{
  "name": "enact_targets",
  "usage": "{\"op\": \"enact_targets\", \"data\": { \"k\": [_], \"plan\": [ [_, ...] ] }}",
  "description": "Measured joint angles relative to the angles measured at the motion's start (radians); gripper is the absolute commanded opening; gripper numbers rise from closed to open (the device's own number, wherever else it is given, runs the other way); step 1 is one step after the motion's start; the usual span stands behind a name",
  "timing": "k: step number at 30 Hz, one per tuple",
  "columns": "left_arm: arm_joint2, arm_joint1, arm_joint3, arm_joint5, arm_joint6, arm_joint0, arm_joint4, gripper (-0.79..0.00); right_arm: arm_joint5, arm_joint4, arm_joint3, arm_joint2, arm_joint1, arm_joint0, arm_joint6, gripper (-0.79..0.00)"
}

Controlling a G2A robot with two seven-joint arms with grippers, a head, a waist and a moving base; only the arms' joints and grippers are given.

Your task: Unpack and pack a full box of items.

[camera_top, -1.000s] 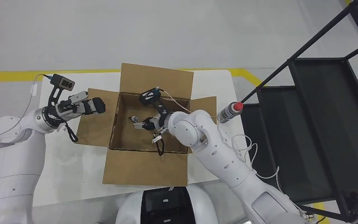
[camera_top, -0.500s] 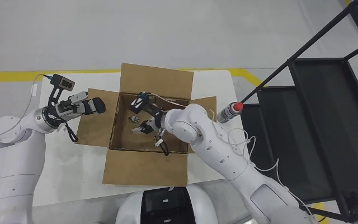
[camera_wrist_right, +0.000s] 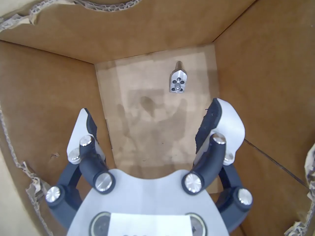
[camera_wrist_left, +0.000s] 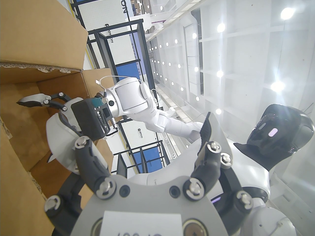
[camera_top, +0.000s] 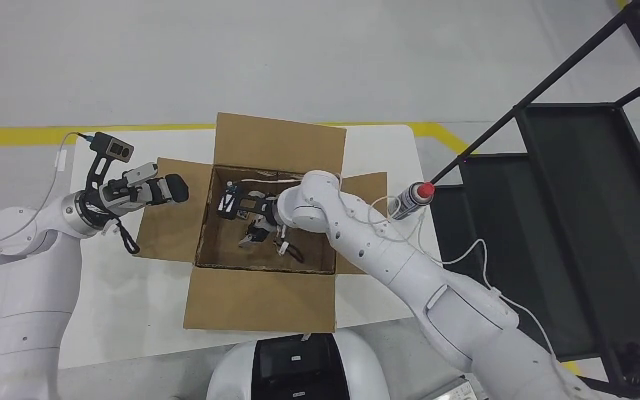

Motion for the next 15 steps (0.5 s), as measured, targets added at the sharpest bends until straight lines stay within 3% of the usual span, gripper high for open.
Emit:
{"op": "enact_targets", "data": {
  "k": [11, 15],
  "plan": [
    [0.0, 0.0, 0.0, 0.0, 0.0, 0.0, 0.0, 0.0, 0.036, 0.031, 0.035, -0.002, -0.007, -0.012, -0.028, 0.0],
    [0.0, 0.0, 0.0, 0.0, 0.0, 0.0, 0.0, 0.0, -0.03, 0.024, 0.118, -0.052, -0.035, 0.013, -0.093, 0.0]
  ]
}}
